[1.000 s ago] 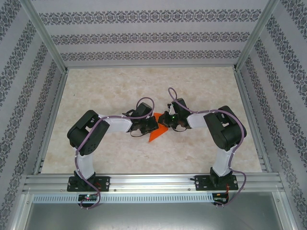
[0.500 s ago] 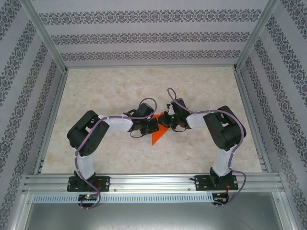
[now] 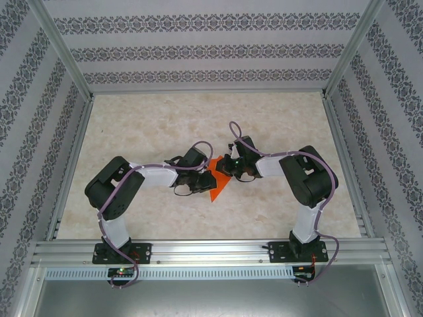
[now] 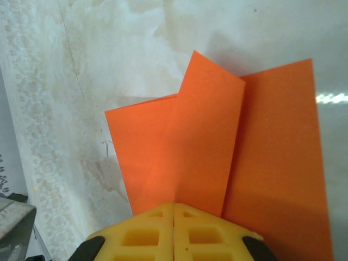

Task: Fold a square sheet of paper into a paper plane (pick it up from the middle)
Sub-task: Fourth fold the wing at the center of the table.

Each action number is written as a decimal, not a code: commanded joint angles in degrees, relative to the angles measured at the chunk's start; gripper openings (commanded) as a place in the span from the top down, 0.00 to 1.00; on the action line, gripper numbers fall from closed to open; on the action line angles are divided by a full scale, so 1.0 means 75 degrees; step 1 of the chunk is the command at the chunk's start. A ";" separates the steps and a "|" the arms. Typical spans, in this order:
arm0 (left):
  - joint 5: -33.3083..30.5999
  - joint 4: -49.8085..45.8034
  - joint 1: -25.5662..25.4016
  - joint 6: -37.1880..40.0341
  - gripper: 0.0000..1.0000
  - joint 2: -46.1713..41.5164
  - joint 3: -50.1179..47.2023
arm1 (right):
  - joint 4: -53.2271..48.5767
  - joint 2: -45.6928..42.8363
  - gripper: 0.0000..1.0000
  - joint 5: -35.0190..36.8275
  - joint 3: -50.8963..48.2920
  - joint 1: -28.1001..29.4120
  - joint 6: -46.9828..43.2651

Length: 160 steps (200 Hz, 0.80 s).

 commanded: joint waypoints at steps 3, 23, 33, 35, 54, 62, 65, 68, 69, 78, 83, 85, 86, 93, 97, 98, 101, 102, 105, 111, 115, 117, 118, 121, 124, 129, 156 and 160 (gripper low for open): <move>0.0656 -0.1128 -0.0249 0.0411 0.83 -0.0087 -0.0221 | -0.0826 0.0534 0.93 0.0903 -0.0194 0.0010 -0.0195; 0.0425 -0.1261 -0.0279 0.0469 0.83 -0.0317 -0.0217 | -0.0847 0.0497 0.93 0.0906 -0.0184 0.0024 -0.0204; 0.0280 -0.1257 -0.0279 0.0444 0.84 -0.0492 -0.0191 | -0.0841 0.0502 0.93 0.0906 -0.0202 0.0034 -0.0203; 0.0240 -0.1269 -0.0279 0.0430 0.84 -0.0538 -0.0182 | -0.0844 0.0501 0.93 0.0904 -0.0195 0.0035 -0.0203; 0.0110 -0.0917 -0.0279 0.0236 0.88 -0.0865 -0.0137 | -0.0838 0.0502 0.93 0.0904 -0.0196 0.0048 -0.0197; 0.0087 -0.0736 -0.0276 0.0147 0.91 -0.0923 -0.0098 | -0.0843 0.0499 0.93 0.0903 -0.0197 0.0055 -0.0200; 0.0096 -0.0672 -0.0279 0.0117 0.92 -0.0924 -0.0062 | -0.0844 0.0502 0.93 0.0905 -0.0202 0.0058 -0.0200; 0.0104 -0.0630 -0.0279 0.0101 0.93 -0.0924 -0.0037 | -0.0848 0.0502 0.93 0.0903 -0.0197 0.0058 -0.0192; 0.0110 -0.0620 -0.0279 0.0097 0.93 -0.0924 -0.0031 | -0.0846 0.0502 0.93 0.0903 -0.0195 0.0064 -0.0192; 0.0039 -0.0638 -0.0279 0.0097 0.94 -0.0872 0.0094 | -0.0841 0.0508 0.93 0.0909 -0.0195 0.0071 -0.0201; -0.0007 -0.0612 -0.0279 0.0088 0.94 -0.0846 0.0131 | -0.0847 0.0502 0.93 0.0904 -0.0197 0.0071 -0.0203; -0.0022 -0.0592 -0.0279 0.0072 0.94 -0.0828 0.0145 | -0.0851 0.0502 0.93 0.0903 -0.0197 0.0065 -0.0203; -0.0029 -0.0583 -0.0279 0.0071 0.94 -0.0823 0.0147 | -0.0854 0.0502 0.93 0.0903 -0.0201 0.0068 -0.0209; -0.0062 -0.0491 -0.0279 0.0037 0.94 -0.0738 0.0163 | -0.0840 0.0502 0.93 0.0903 -0.0214 0.0071 -0.0197; -0.0061 -0.0472 -0.0284 0.0024 0.94 -0.0675 0.0191 | -0.0842 0.0502 0.93 0.0903 -0.0214 0.0071 -0.0192; -0.0054 -0.0476 -0.0282 0.0024 0.94 -0.0659 0.0194 | -0.0843 0.0502 0.93 0.0909 -0.0209 0.0071 -0.0191; -0.0026 -0.0480 -0.0280 0.0023 0.94 -0.0596 0.0225 | -0.0842 0.0502 0.93 0.0904 -0.0205 0.0071 -0.0191; -0.0019 -0.0480 -0.0280 0.0018 0.94 -0.0579 0.0234 | -0.0843 0.0502 0.93 0.0903 -0.0199 0.0071 -0.0191; 0.0024 -0.0469 -0.0279 0.0023 0.94 -0.0504 0.0269 | -0.0855 0.0499 0.94 0.0906 -0.0195 0.0071 -0.0191; 0.0162 -0.0384 -0.0280 0.0012 0.94 -0.0363 0.0307 | -0.0851 0.0502 0.93 0.0904 -0.0200 0.0071 -0.0191; 0.0298 -0.0300 -0.0279 0.0000 0.94 -0.0262 0.0325 | -0.0843 0.0502 0.93 0.0903 -0.0194 0.0078 -0.0191; 0.0376 -0.0259 -0.0279 -0.0015 0.94 -0.0193 0.0328 | -0.0838 0.0502 0.93 0.0903 -0.0193 0.0081 -0.0191; 0.0416 -0.0247 -0.0274 -0.0025 0.94 -0.0166 0.0333 | -0.0847 0.0502 0.93 0.0903 -0.0193 0.0082 -0.0191; 0.0513 -0.0206 -0.0285 -0.0027 0.94 -0.0084 0.0339 | -0.0858 0.0502 0.93 0.0905 -0.0187 0.0083 -0.0191; 0.0569 -0.0200 -0.0280 -0.0040 0.94 -0.0013 0.0353 | -0.0860 0.0511 0.93 0.0903 -0.0182 0.0088 -0.0191; 0.0607 -0.0228 -0.0290 -0.0058 0.95 0.0080 0.0357 | -0.0851 0.0514 0.93 0.0909 -0.0183 0.0083 -0.0191; 0.0798 -0.0524 -0.0367 0.0163 0.95 0.0189 0.0068 | -0.0903 0.0502 0.93 0.0967 -0.0200 0.0083 -0.0203; 0.0884 -0.0569 -0.0373 0.0238 0.95 0.0208 0.0005 | -0.0906 0.0513 0.93 0.0962 -0.0203 0.0088 -0.0206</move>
